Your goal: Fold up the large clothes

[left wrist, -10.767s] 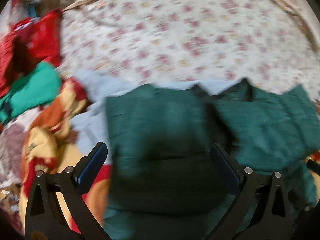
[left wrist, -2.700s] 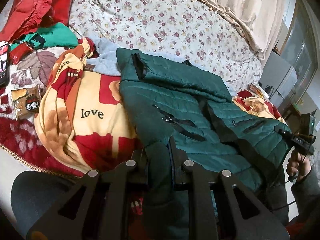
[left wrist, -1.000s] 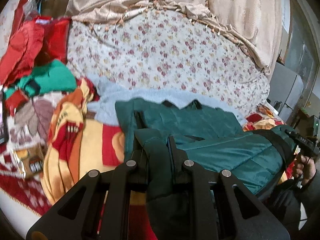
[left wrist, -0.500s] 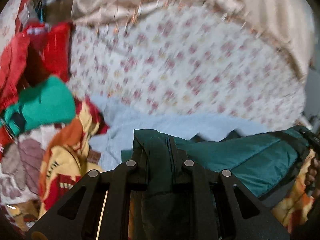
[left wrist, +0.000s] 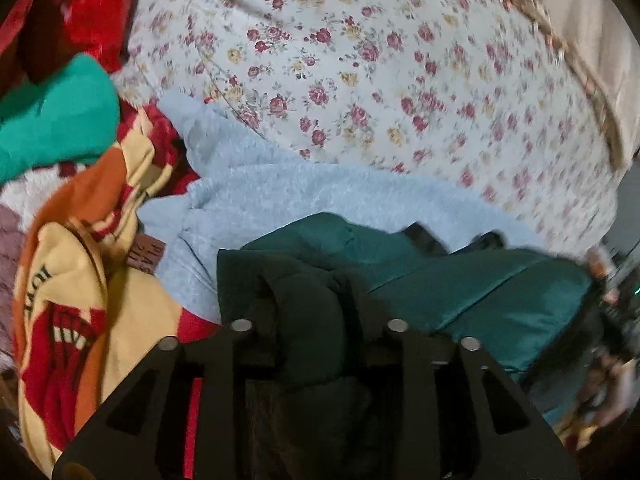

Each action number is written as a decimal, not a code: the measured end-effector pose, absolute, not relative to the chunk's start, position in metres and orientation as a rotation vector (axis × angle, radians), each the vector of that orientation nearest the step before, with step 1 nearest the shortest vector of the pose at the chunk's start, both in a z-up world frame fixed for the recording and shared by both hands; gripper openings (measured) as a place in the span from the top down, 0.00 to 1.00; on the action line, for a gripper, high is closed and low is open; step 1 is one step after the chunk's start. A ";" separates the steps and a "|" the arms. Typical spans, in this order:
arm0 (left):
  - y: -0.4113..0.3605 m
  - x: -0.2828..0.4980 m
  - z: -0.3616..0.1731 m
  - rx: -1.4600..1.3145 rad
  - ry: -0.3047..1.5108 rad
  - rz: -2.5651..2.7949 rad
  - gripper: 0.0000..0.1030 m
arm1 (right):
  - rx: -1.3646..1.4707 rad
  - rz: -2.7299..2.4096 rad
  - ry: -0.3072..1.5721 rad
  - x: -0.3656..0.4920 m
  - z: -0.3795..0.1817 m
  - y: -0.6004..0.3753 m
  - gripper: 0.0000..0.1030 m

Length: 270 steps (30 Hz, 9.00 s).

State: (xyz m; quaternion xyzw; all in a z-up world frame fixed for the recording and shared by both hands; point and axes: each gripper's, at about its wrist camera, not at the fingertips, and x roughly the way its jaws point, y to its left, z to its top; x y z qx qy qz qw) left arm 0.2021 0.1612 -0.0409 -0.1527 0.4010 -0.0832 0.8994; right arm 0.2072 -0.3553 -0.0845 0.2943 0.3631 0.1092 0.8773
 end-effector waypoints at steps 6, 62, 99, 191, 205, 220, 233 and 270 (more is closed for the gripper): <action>0.178 0.184 -0.001 -0.453 0.697 -0.274 0.27 | 0.706 0.283 0.609 0.172 -0.039 -0.367 0.25; 0.194 0.211 -0.044 -0.278 0.836 -0.057 0.12 | 0.184 0.349 0.784 0.179 -0.006 -0.264 0.09; 0.182 0.227 -0.087 -0.324 0.916 -0.220 0.56 | -0.041 0.094 0.868 0.205 -0.070 -0.281 0.01; 0.064 0.006 -0.016 0.025 0.810 -0.138 0.01 | 0.190 0.169 0.801 -0.035 -0.005 -0.277 0.03; 0.067 -0.039 -0.026 -0.051 0.964 -0.123 0.01 | 0.040 0.162 0.795 -0.086 0.015 -0.241 0.03; 0.053 -0.052 0.008 -0.013 0.894 -0.102 0.01 | 0.058 0.168 0.792 -0.096 0.017 -0.239 0.03; 0.050 -0.053 0.004 0.007 0.901 -0.090 0.01 | 0.061 0.173 0.783 -0.099 0.020 -0.241 0.03; 0.041 -0.058 0.003 0.006 0.880 -0.098 0.01 | 0.079 0.183 0.793 -0.100 0.016 -0.241 0.03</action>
